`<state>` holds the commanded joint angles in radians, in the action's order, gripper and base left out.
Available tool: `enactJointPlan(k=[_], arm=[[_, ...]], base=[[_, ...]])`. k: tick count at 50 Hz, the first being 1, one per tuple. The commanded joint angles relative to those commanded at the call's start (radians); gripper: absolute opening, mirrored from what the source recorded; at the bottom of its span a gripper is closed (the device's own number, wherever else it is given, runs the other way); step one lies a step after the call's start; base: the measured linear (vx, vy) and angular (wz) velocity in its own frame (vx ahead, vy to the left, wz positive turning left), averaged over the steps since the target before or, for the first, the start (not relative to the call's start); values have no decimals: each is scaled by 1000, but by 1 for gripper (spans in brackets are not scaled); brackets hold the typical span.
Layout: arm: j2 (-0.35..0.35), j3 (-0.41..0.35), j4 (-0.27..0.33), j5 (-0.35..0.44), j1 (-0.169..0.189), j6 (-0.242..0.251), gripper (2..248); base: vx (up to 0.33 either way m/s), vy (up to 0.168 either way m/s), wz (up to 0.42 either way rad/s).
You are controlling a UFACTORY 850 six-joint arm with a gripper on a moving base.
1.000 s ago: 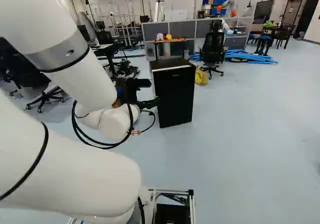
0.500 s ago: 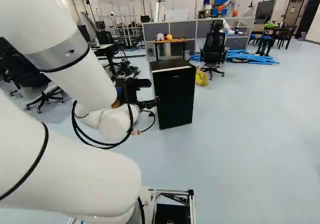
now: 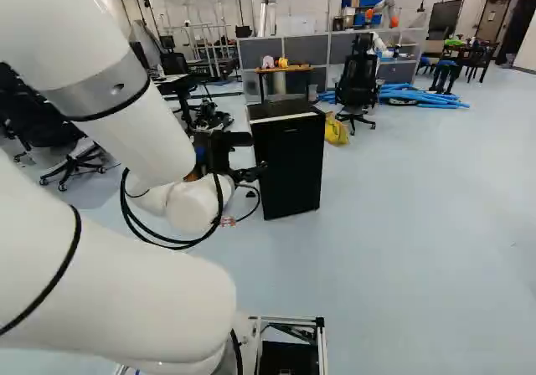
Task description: Grab a drink from the fridge
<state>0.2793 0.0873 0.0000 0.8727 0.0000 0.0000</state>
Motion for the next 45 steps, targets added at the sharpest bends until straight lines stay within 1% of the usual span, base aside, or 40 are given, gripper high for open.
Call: enactJointPlan(k=[21, 45], arm=[[0, 0, 0, 0, 0, 0, 247], [0, 0, 0, 0, 0, 0, 247]], base=[[85, -63, 13], [89, -51, 102]])
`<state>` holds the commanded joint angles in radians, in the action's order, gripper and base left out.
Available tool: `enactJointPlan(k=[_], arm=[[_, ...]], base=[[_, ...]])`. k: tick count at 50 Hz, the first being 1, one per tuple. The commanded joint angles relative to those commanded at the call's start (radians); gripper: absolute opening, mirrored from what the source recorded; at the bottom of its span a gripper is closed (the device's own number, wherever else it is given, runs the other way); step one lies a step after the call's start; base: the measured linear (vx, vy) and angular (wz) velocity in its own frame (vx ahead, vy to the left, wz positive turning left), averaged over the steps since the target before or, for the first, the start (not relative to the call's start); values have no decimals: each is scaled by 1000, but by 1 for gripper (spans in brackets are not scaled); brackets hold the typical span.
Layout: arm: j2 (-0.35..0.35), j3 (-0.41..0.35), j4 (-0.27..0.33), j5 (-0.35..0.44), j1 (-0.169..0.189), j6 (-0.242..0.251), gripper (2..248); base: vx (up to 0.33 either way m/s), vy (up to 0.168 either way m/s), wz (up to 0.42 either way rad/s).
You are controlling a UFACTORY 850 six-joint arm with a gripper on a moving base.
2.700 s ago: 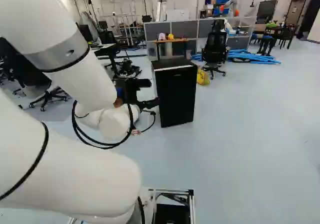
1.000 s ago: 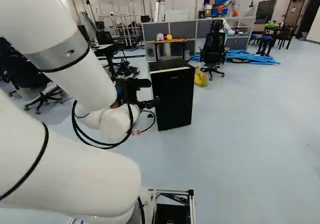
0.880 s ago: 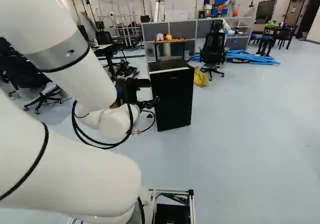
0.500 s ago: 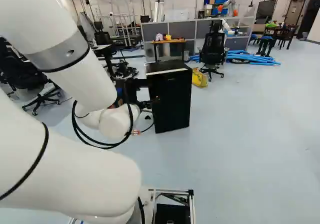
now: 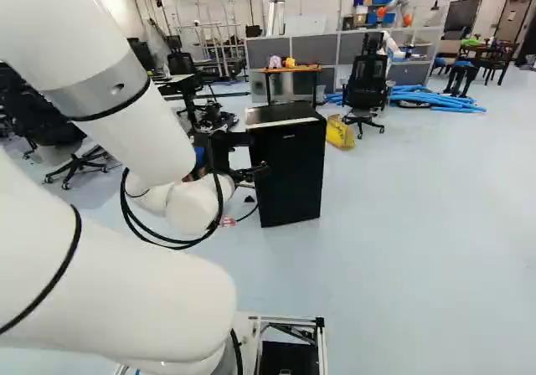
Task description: Grab a drink from the fridge
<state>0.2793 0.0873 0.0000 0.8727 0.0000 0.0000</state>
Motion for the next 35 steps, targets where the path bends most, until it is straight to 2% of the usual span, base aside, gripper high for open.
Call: enactJointPlan(k=[35], arm=[[0, 0, 0, 0, 0, 0, 247]], base=[[90, -47, 123]])
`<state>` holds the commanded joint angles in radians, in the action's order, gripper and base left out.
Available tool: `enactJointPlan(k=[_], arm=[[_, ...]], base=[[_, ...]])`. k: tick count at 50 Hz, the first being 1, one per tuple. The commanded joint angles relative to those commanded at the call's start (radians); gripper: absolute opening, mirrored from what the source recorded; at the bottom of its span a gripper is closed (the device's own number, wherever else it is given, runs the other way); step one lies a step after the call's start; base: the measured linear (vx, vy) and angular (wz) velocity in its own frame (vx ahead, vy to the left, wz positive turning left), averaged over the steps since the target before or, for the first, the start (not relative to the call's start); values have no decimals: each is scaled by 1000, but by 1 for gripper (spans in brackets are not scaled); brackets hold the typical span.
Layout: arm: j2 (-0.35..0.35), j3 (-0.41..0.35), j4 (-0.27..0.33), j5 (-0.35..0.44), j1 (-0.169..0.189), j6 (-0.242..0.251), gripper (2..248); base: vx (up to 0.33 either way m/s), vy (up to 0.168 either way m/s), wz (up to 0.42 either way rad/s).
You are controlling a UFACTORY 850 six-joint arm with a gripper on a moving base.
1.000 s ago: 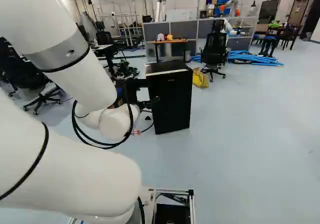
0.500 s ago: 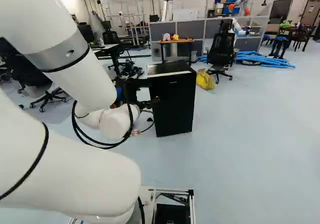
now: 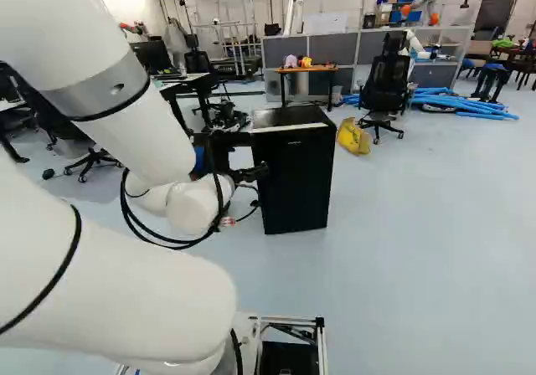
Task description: Grab a drink from the fridge
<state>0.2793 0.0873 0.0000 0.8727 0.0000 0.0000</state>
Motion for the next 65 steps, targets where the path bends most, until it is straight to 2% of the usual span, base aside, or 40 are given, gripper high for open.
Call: enactJointPlan(k=[45, 65], arm=[[0, 0, 0, 0, 0, 0, 247], [0, 0, 0, 0, 0, 0, 247]], base=[[97, -32, 129], [78, -28, 8]])
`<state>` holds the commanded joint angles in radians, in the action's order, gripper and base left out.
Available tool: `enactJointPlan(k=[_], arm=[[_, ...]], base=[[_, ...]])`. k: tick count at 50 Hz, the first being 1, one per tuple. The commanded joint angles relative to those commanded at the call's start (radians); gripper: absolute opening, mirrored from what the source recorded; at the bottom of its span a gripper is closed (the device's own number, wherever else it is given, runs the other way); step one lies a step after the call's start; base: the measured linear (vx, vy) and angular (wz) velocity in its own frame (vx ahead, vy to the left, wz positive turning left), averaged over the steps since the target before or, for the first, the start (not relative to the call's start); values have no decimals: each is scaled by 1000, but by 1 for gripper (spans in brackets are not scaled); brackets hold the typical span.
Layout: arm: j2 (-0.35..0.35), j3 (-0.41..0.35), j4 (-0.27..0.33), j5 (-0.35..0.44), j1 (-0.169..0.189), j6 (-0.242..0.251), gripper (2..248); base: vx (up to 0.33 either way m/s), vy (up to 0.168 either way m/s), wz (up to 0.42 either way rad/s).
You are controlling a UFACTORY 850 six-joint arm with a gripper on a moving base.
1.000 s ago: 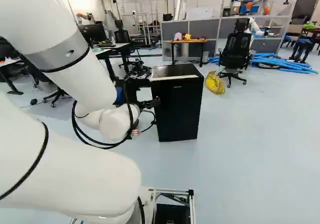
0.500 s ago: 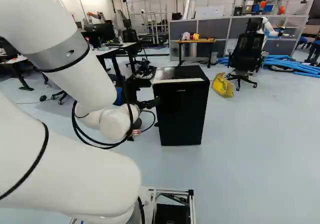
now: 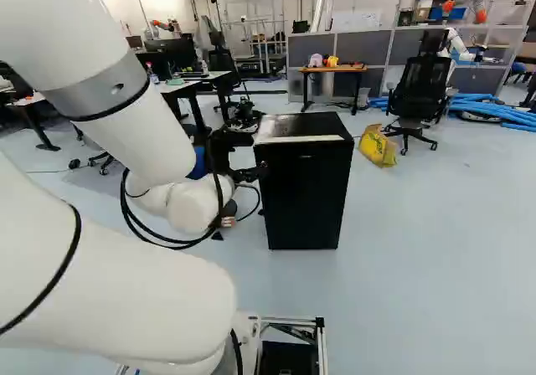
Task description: Grab a drink from the fridge
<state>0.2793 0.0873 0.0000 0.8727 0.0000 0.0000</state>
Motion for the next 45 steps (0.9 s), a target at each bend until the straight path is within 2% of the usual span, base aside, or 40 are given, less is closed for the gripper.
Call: enactJointPlan(k=[24, 45], arm=[[0, 0, 0, 0, 0, 0, 247], [0, 0, 0, 0, 0, 0, 247]], base=[[93, 24, 113], [76, 6, 16]])
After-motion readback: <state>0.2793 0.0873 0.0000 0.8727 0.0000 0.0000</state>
